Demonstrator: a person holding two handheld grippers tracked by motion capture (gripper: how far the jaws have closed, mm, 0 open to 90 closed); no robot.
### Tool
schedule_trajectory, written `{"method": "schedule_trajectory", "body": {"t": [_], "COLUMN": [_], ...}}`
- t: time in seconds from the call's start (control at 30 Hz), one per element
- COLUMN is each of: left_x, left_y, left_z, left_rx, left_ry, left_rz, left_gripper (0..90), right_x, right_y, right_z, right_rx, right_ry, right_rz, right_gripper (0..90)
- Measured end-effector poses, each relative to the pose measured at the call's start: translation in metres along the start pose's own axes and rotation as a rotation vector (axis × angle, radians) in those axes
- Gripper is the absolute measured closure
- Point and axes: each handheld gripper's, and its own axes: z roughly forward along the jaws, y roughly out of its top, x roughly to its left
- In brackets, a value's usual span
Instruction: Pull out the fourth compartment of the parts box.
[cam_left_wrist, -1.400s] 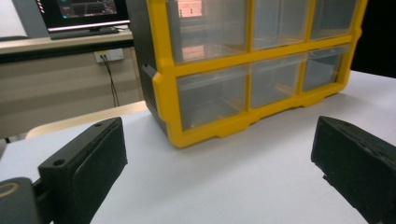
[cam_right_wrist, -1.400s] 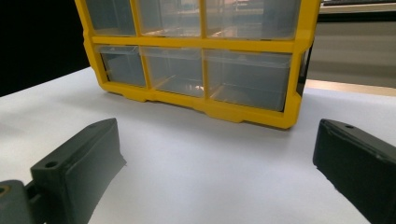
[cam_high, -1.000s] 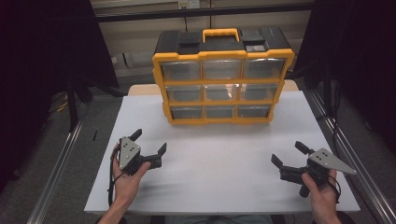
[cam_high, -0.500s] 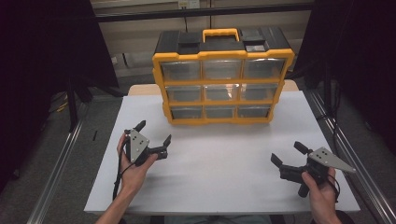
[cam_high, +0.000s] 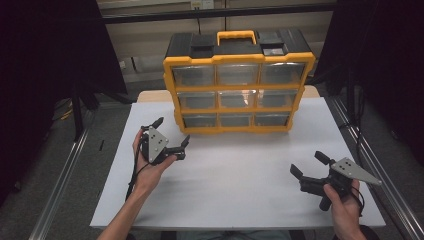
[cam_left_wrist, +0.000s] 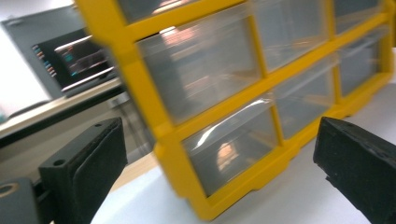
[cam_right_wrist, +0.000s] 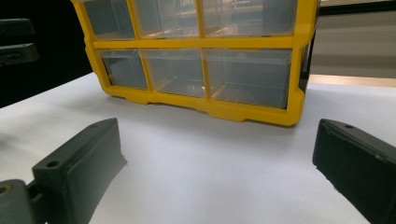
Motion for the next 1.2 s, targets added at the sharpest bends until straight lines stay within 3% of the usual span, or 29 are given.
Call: {"method": "schedule_trajectory", "body": {"t": [0.07,0.1,0.13,0.2,0.23,0.27,0.3,0.33,0.47,0.6,0.63,0.67,0.73,0.77,0.8,0.83,1.07,1.13,1.17,1.2], "left_x": [-0.001,-0.001,0.0,0.0,0.0,0.0,-0.001,-0.001,-0.001,0.001,0.0,0.002,0.001,0.002,0.002,0.002,0.003,0.002,0.002,0.001], "left_y": [0.004,0.004,0.006,0.007,0.01,0.01,0.013,0.013,0.022,0.03,0.031,0.034,0.034,0.038,0.038,0.04,0.049,0.049,0.049,0.05], "left_z": [0.004,0.004,0.007,0.009,0.012,0.012,0.016,0.016,0.026,0.031,0.032,0.033,0.034,0.036,0.036,0.037,0.055,0.058,0.06,0.063], "left_rx": [0.002,0.002,-0.004,-0.014,-0.016,-0.016,-0.021,-0.021,-0.022,-0.037,-0.046,-0.043,-0.045,-0.036,-0.036,-0.024,-0.016,-0.01,-0.005,-0.016], "left_ry": [-0.02,-0.02,-0.016,-0.029,-0.027,-0.027,-0.008,-0.008,0.034,0.066,0.07,0.085,0.087,0.119,0.119,0.129,0.188,0.19,0.194,0.205], "left_rz": [0.051,0.051,0.09,0.103,0.163,0.163,0.234,0.234,0.363,0.449,0.449,0.488,0.492,0.608,0.608,0.659,0.759,0.756,0.783,0.835], "left_gripper": [1.3,0.7,0.4,0.6,1.8,2.0,2.1,2.4,3.7,4.7,4.7,4.8,4.9,5.3,5.6,5.6,7.5,7.7,7.7,7.8], "right_x": [0.0,0.0,0.0,-0.001,-0.002,-0.002,-0.002,-0.003,-0.003,-0.001,-0.001,0.0,0.0,0.0,0.0,0.001,0.001,0.0,0.0,0.0], "right_y": [0.0,0.0,0.0,0.0,0.0,0.0,0.0,-0.001,0.0,0.0,0.0,0.0,0.001,0.001,0.001,0.001,0.001,0.001,0.001,0.001], "right_z": [0.0,0.0,0.001,0.0,0.0,0.0,0.0,0.0,0.0,-0.001,-0.001,-0.001,-0.001,-0.001,-0.001,-0.001,0.0,0.0,0.0,0.0], "right_rx": [0.001,0.001,-0.002,-0.001,0.0,0.002,0.002,0.002,0.001,-0.005,-0.005,-0.004,-0.012,-0.011,-0.011,-0.009,-0.008,0.0,0.0,0.001], "right_ry": [0.0,0.0,0.0,0.0,0.0,0.0,-0.003,-0.006,-0.006,-0.002,-0.002,0.002,0.008,0.01,0.01,0.009,0.005,0.007,0.007,0.008], "right_rz": [-0.002,-0.002,-0.001,0.001,0.002,0.004,0.005,0.008,0.014,0.007,0.002,0.006,0.002,-0.005,-0.005,-0.006,-0.007,-0.008,-0.008,-0.008], "right_gripper": [1.3,1.3,1.3,1.3,1.3,1.3,1.2,1.2,1.2,1.2,1.2,1.2,0.8,0.8,0.8,0.8,0.9,0.9,0.9,0.9]}}
